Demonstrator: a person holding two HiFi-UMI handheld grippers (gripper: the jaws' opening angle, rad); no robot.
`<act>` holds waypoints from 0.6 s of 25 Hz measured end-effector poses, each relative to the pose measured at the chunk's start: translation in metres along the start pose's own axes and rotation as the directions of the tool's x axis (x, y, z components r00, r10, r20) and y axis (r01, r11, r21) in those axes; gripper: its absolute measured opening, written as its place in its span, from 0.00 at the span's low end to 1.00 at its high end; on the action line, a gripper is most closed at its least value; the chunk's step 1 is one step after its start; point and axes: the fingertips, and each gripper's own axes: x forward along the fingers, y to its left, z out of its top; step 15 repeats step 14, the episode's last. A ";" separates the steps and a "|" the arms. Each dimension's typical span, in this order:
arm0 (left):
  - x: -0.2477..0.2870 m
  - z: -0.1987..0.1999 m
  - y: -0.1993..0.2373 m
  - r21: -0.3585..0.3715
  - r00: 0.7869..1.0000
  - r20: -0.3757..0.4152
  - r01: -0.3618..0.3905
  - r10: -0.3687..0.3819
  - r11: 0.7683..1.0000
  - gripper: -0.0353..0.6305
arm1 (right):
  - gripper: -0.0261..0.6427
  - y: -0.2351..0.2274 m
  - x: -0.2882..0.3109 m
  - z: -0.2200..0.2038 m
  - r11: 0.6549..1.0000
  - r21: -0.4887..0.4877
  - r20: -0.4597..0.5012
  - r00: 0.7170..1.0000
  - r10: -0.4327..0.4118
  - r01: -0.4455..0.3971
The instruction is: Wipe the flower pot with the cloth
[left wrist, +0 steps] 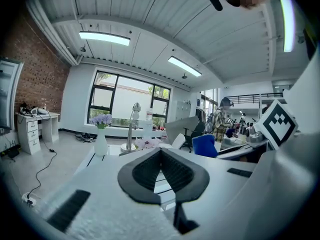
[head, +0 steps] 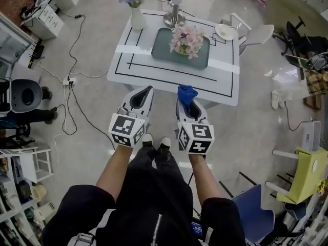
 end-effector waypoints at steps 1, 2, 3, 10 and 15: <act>0.000 0.000 0.002 0.000 1.000 0.000 -0.003 0.003 1.000 0.06 | 0.21 0.002 0.002 0.001 1.000 -0.004 -0.001 1.000 0.002 -0.002; -0.001 0.001 0.004 0.000 1.000 0.002 -0.004 0.004 1.000 0.06 | 0.21 0.003 0.003 0.001 1.000 -0.008 -0.002 1.000 0.002 -0.002; -0.001 0.001 0.005 -0.001 1.000 0.004 -0.005 0.005 1.000 0.06 | 0.21 0.004 0.005 0.002 1.000 -0.013 -0.004 1.000 0.002 -0.002; -0.005 0.004 0.015 -0.004 1.000 0.007 -0.020 0.020 1.000 0.06 | 0.21 0.014 0.014 0.007 0.999 -0.038 -0.010 1.000 0.024 -0.024; -0.006 0.000 0.018 -0.008 1.000 0.007 -0.019 0.020 1.000 0.06 | 0.21 0.016 0.018 0.002 0.999 -0.031 -0.023 0.999 0.032 -0.033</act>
